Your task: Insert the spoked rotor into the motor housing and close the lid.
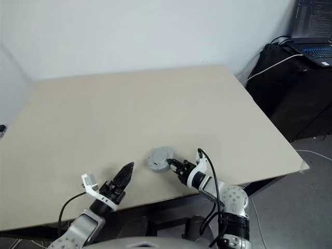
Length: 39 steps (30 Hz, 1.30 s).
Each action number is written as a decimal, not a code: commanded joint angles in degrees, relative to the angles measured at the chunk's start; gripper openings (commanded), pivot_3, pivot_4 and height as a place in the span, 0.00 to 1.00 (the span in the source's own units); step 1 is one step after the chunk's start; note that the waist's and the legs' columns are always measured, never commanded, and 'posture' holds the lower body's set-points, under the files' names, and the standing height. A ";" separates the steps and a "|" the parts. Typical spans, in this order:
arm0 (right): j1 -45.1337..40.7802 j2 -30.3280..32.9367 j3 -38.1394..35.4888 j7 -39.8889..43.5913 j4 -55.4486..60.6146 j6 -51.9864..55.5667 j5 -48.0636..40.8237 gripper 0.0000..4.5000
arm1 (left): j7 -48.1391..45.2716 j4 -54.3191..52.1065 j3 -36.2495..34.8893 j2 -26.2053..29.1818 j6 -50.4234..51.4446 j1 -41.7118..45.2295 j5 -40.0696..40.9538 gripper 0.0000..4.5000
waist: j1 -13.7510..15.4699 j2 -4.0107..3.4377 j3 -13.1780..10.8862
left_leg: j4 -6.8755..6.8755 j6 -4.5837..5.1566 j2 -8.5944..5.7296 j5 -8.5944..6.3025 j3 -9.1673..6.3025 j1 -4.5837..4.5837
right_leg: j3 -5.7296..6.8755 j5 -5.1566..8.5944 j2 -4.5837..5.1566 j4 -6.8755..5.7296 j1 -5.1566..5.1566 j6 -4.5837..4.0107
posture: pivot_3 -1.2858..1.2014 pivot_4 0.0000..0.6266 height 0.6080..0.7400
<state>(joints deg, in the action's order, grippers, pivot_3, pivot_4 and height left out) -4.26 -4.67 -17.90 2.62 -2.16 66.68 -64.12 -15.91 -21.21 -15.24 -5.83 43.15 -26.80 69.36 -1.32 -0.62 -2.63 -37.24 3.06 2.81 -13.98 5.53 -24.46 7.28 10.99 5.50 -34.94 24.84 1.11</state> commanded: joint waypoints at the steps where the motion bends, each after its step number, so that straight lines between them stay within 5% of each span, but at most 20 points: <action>1: -1.93 -3.37 1.14 0.91 4.43 -0.08 -4.80 0.29 | 0.48 0.46 2.50 -6.50 -2.73 0.02 4.63 1.00 | -0.01 0.01 0.00 | -0.01 0.00 -0.01 0.00 0.00 -0.08 | 0.00 0.00 -0.03 0.00 0.06 0.00 | 0.52 0.00 1.00; 9: -1.59 -2.82 3.90 -0.38 7.34 1.12 -8.61 0.29 | -0.04 3.02 8.51 -6.06 -4.85 -0.44 8.18 1.00 | 0.00 0.02 -0.01 | -0.28 0.16 -0.15 -0.06 0.03 -0.28 | -0.11 -0.13 -0.20 -0.01 0.11 0.22 | 0.52 0.00 1.00; 39: 0.08 1.53 9.15 -4.74 6.45 7.23 -18.76 0.29 | -2.74 7.84 12.77 -4.37 -11.29 3.24 15.01 1.00 | 0.07 0.01 0.01 | -0.77 0.42 -0.18 -0.22 0.08 -0.24 | -0.17 -0.30 -0.14 -0.01 -0.16 0.48 | 0.52 0.00 1.00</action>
<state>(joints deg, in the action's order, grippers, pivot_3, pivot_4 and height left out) -3.41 -2.73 -9.28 -2.97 2.60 73.97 -79.58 -17.71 -11.50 -3.51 -5.52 32.03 -26.62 83.43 -1.26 -0.61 -2.62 -38.03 3.49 2.63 -14.20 5.61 -24.70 7.10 10.68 5.36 -34.95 24.67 1.60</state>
